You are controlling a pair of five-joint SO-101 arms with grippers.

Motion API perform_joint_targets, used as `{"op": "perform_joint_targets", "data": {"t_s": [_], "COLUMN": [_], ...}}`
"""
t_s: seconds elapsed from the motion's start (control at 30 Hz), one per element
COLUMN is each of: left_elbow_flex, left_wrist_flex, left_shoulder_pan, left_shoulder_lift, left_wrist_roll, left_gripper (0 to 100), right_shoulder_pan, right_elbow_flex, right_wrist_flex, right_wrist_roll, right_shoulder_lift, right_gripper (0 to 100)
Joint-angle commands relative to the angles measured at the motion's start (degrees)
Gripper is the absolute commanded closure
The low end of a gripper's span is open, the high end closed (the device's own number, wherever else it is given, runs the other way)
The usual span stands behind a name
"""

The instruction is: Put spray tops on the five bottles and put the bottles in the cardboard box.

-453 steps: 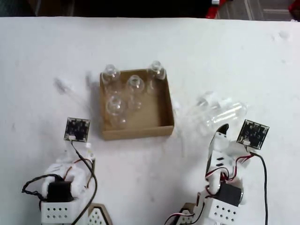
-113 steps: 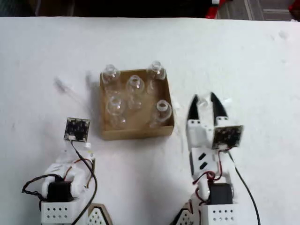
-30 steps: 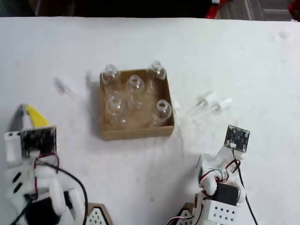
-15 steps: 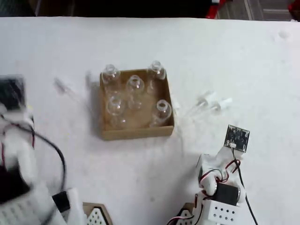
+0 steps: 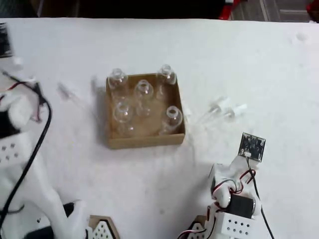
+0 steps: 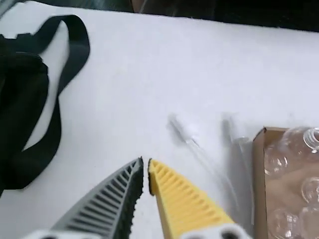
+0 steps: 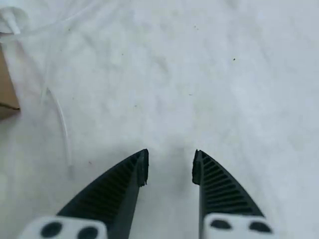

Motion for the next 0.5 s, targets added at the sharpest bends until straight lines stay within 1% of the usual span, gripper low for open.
{"op": "perform_joint_targets", "data": {"t_s": [0.0,0.1,0.27,0.4,0.47], "left_elbow_flex": [-3.08,-3.08,-3.08,-2.99,-2.9], "left_wrist_flex": [-0.35,-2.55,-7.21,-10.29,-12.13], "left_shoulder_pan": [3.47,3.56,3.38,3.21,3.56], "left_shoulder_lift": [4.44,8.66,15.52,19.56,21.41], "left_wrist_roll": [4.31,8.0,11.52,18.55,20.4], "left_gripper": [98,98,98,98,98], "right_shoulder_pan": [0.66,0.66,0.66,0.66,0.66], "right_elbow_flex": [0.53,0.53,0.53,0.53,0.53], "right_wrist_flex": [0.48,0.48,0.48,0.48,0.48], "right_wrist_roll": [-0.35,-0.35,-0.35,-0.35,-0.35], "right_shoulder_lift": [-0.22,-0.22,-0.22,-0.22,-0.22], "right_gripper": [87.1,87.1,87.1,87.1,87.1]}}
